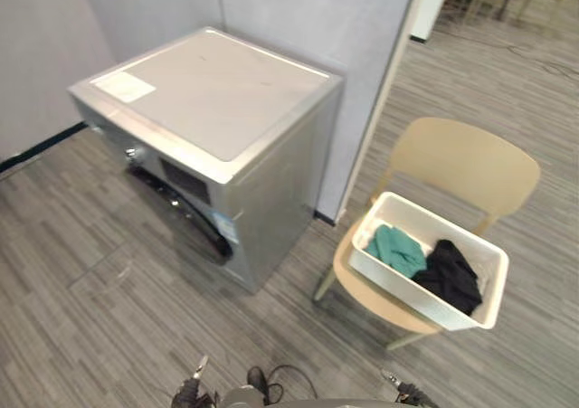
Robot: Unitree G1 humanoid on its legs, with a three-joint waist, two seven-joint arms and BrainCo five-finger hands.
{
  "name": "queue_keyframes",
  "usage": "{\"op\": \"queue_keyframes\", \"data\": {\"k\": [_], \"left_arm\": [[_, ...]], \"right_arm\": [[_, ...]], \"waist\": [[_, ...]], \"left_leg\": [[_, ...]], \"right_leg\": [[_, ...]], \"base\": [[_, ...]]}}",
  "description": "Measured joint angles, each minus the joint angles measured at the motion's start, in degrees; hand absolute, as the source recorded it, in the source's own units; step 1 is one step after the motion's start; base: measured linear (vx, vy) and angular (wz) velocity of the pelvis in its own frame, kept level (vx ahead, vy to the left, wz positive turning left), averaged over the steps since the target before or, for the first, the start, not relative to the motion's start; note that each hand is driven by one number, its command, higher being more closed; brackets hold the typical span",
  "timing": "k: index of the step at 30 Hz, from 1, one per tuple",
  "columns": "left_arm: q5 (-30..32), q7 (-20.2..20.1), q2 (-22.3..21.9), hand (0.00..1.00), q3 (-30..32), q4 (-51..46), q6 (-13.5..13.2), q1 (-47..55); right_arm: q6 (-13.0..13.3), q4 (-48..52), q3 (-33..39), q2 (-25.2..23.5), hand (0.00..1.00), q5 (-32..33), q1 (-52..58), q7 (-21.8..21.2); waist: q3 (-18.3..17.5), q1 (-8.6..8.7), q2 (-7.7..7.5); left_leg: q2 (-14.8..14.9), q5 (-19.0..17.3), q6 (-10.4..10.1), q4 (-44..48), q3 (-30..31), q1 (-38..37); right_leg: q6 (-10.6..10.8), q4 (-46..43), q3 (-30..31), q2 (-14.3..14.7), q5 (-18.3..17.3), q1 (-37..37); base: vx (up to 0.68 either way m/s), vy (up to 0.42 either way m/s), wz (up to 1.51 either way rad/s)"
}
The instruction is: Pick up the laundry basket with both hands and put the clothes into the washing machine.
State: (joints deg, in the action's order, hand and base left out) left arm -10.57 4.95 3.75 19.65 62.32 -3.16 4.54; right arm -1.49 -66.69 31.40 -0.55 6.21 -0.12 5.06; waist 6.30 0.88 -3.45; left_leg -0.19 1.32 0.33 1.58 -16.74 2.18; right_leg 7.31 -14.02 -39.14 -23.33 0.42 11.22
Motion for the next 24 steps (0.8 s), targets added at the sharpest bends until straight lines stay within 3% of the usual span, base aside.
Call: {"op": "queue_keyframes", "data": {"k": [1, 3, 4, 5, 6, 7, 8, 9, 10, 12, 13, 15, 17, 19, 20, 22, 24], "left_arm": [[0.0, 0.0, -0.1, 0.00, -0.6, 0.0, -0.1, -0.2], [-0.1, 0.0, -0.2, 0.00, -2.7, 0.2, -0.5, -0.2], [-0.1, 0.0, -0.2, 0.00, -4.1, 0.3, -0.5, 0.1], [-0.1, 0.0, -0.2, 0.00, -5.0, 0.3, -0.5, 0.5], [0.1, 0.1, -0.2, 0.00, -6.0, 0.3, -0.4, 0.8], [0.2, 0.1, 0.1, 0.00, -6.3, 0.3, -0.4, 1.1], [0.4, 0.1, 0.5, 0.00, -6.1, 0.3, -0.3, 1.4], [0.4, 0.1, 0.7, 0.00, -5.9, 0.3, -0.2, 1.6], [0.9, 0.1, 0.8, 0.00, -5.5, 0.3, 0.2, 1.7], [2.5, 0.0, 1.1, 0.00, -4.6, 0.3, 0.5, 1.7], [3.0, -0.1, 1.0, 0.00, -3.1, 0.3, 0.5, 1.7], [4.3, 0.0, 0.7, 0.00, -1.6, 0.3, 0.5, 1.4], [5.0, 0.0, -0.4, 0.00, -1.3, 0.2, 0.6, -0.1], [5.3, -1.0, -1.8, 0.00, -0.7, 0.0, 0.6, -1.8], [5.0, -1.2, -2.2, 0.00, 0.8, 0.0, 0.6, -2.5], [4.4, -1.2, -2.9, 0.00, 3.2, -0.5, 0.5, -2.4], [4.4, -1.3, -4.3, 0.00, 3.7, -1.4, 0.4, -1.8]], "right_arm": [[-0.1, 0.0, -0.7, 0.3, 0.00, -0.1, -0.3, 0.0], [-0.2, 0.7, -2.5, 1.6, 0.00, 0.0, -2.0, 0.3], [-0.2, 1.2, -3.3, 2.1, 0.00, 0.1, -2.4, 0.4], [-0.2, 2.3, -3.6, 2.1, 0.00, 0.2, -2.5, 0.5], [-0.2, 3.7, -4.5, 1.7, 0.00, 0.4, -2.4, 0.7], [-0.1, 4.8, -5.7, 1.0, 0.00, 0.5, -2.0, 0.9], [0.0, 5.8, -8.2, 0.1, 0.00, 1.0, -1.9, 0.8], [0.2, 6.4, -9.4, -0.5, 0.00, 1.3, -1.9, 0.7], [0.8, 7.3, -11.1, -1.6, 0.00, 2.8, -1.8, 0.1], [1.5, 8.0, -12.4, -2.9, 0.00, 4.9, -1.6, -0.3], [1.6, 8.0, -12.8, -3.3, 0.00, 5.4, -1.5, -0.3], [2.2, 7.8, -13.9, -3.6, 0.00, 5.7, -1.6, -0.3], [3.2, 7.9, -14.4, -3.5, 0.00, 6.3, -1.5, -0.4], [3.8, 8.0, -14.0, -3.2, 0.00, 7.1, -0.5, -0.4], [3.7, 7.7, -13.8, -3.2, 0.00, 7.2, -0.1, -0.3], [3.4, 7.3, -13.5, -3.6, 0.00, 7.2, 0.3, -0.3], [3.5, 7.4, -13.5, -2.9, 0.00, 6.6, -0.1, -0.4]], "waist": [[-0.2, -0.28, -0.24], [-0.3, -0.39, 0.73], [-0.4, -0.38, 1.46], [-0.2, -0.33, 2.17], [0.3, -0.22, 2.87], [0.4, -0.18, 3.07], [0.4, -0.34, 3.28], [0.5, -0.35, 3.43], [0.5, -0.23, 2.54], [0.4, -0.24, 1.58], [0.3, -0.24, 0.92], [0.4, -0.30, 0.55], [0.3, -0.13, 1.29], [-0.1, 0.07, 1.13], [-0.4, -0.09, 0.59], [-0.9, -0.51, -0.06], [-1.1, -1.09, 2.00]], "left_leg": [[-0.7, 0.2, 0.5, -0.6, 0.3, 0.0], [-3.7, 0.6, 1.8, -2.9, 1.7, -0.1], [-4.8, 0.7, 2.3, -3.8, 2.7, -0.4], [-5.7, 0.7, 2.3, -4.2, 4.0, -1.3], [-6.4, 0.8, 2.3, -4.8, 6.3, -3.1], [-6.3, 0.3, 3.0, -4.8, 7.4, -4.3], [-5.9, -0.1, 3.6, -4.7, 9.0, -5.1], [-5.7, -0.3, 3.8, -4.5, 9.6, -5.3], [-5.4, -0.4, 4.0, -4.6, 11.0, -5.7], [-4.9, -0.8, 4.5, -5.2, 11.3, -6.6], [-4.8, -0.8, 4.5, -5.7, 10.6, -7.2], [-4.7, -1.0, 4.9, -5.6, 10.3, -7.6], [-3.8, -1.1, 4.7, -4.5, 11.6, -6.6], [-3.7, -1.6, 4.0, -4.2, 13.6, -5.9], [-3.7, -2.5, 3.4, -3.1, 13.8, -5.8], [-2.8, -5.4, 2.3, 0.6, 12.7, -5.8], [0.7, -11.1, 0.5, 14.5, 9.5, -1.6]], "right_leg": [[0.0, -1.0, 0.0, -0.9, 0.0, -0.4], [-0.5, -6.4, -0.2, -4.5, 0.3, -2.1], [-2.3, -9.4, -0.1, -6.2, 0.9, -2.8], [-5.7, -12.7, 0.4, -7.7, 1.6, -3.4], [-10.4, -16.9, 3.8, -8.0, 1.4, -4.0], [-9.8, -19.4, 9.7, -6.1, -0.3, -5.2], [-6.8, -22.5, 17.5, -1.6, -4.2, -7.4], [-6.1, -24.3, 20.8, 0.9, -6.1, -9.0], [-5.2, -27.3, 25.4, 5.1, -10.0, -12.0], [-4.3, -28.6, 25.5, 10.5, -14.4, -15.8], [-4.3, -26.9, 25.5, 12.6, -15.0, -17.2], [-4.0, -22.7, 25.1, 14.8, -15.6, -19.6], [-4.7, -15.3, 27.2, 18.7, -15.2, -21.0], [-8.0, -8.4, 28.8, 19.6, -13.1, -20.2], [-6.9, -3.9, 28.1, 19.0, -11.8, -17.7], [-7.3, 0.1, 26.7, 19.2, -5.8, -14.6], [-8.4, 2.0, 25.3, 21.0, -6.3, -11.7]], "base": [[0.03, 0.186, 0.43], [0.01, 0.135, 0.48], [0.01, 0.109, 0.63], [0.06, 0.134, 0.78], [0.07, 0.094, 0.84], [0.06, 0.084, 0.87], [0.01, 0.030, 0.63], [0.02, 0.022, 0.65], [0.04, 0.004, 0.63], [0.06, -0.018, 0.72], [0.04, -0.046, 0.50], [0.06, -0.103, 0.25], [0.06, -0.116, 0.30], [0.10, -0.125, 0.63], [0.19, -0.160, 0.50], [0.21, -0.134, 0.06], [0.24, -0.130, 0.07]]}}
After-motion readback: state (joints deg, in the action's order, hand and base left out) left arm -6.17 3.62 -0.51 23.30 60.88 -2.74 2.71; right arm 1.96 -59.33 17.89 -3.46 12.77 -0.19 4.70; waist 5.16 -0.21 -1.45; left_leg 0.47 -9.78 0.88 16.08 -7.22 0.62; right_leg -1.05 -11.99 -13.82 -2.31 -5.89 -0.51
